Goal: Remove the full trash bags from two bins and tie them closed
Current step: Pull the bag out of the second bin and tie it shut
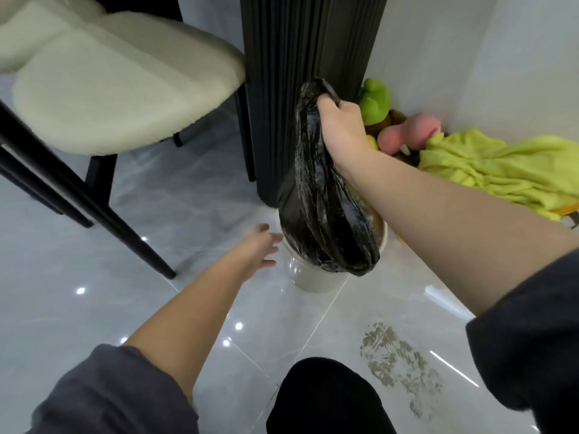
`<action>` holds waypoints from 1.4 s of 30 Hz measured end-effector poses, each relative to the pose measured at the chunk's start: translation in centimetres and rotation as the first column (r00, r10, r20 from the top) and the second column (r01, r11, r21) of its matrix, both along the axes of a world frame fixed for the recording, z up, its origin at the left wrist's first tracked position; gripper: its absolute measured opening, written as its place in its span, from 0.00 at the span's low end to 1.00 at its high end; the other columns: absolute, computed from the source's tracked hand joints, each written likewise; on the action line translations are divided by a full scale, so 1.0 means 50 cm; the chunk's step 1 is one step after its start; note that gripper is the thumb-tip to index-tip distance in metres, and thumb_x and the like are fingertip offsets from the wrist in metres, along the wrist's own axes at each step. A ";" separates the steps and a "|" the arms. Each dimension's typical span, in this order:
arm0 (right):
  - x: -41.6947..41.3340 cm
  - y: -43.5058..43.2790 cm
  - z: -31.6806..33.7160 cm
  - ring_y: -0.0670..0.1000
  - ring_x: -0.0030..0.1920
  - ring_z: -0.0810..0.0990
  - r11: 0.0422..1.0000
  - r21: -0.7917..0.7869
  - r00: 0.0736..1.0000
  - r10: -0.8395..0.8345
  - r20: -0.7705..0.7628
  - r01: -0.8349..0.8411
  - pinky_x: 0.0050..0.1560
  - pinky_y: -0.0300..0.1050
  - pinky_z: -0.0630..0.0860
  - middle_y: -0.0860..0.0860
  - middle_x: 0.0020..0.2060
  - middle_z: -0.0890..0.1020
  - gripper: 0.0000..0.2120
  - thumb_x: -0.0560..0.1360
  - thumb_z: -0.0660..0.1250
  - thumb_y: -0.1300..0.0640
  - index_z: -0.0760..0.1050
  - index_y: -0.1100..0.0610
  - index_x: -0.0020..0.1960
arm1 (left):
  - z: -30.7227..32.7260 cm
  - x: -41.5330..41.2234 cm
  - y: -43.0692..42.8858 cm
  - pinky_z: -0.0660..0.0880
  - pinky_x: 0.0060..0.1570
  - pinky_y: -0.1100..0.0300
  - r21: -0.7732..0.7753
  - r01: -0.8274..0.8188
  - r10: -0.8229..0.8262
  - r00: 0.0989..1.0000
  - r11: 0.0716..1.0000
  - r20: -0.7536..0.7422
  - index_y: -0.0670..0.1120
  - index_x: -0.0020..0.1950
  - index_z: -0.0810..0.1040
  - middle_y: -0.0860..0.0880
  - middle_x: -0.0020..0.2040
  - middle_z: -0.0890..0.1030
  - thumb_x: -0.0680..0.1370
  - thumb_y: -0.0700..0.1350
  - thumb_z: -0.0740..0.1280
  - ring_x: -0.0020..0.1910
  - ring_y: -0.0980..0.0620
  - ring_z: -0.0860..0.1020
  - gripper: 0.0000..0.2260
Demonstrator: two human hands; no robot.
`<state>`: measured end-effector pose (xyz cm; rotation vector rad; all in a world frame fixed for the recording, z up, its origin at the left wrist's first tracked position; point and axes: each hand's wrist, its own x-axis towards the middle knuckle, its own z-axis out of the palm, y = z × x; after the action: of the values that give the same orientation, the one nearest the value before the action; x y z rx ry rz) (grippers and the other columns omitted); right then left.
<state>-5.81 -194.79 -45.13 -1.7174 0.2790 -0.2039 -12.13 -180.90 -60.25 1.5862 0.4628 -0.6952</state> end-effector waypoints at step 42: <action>-0.014 0.484 -0.178 0.48 0.29 0.66 0.961 0.177 0.973 0.223 -0.052 -0.211 0.29 0.41 0.62 0.49 0.24 0.66 0.24 0.79 0.60 0.58 0.59 0.54 0.25 | 0.024 -0.091 0.397 0.76 0.31 0.68 0.015 -0.598 0.507 0.692 0.801 0.514 0.45 0.58 0.74 0.51 0.44 0.80 0.78 0.35 0.60 0.35 0.60 0.80 0.11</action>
<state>-6.51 -170.58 -54.03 -1.5726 0.1538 0.0425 -16.69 -161.05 -59.08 1.5995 0.5995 0.2344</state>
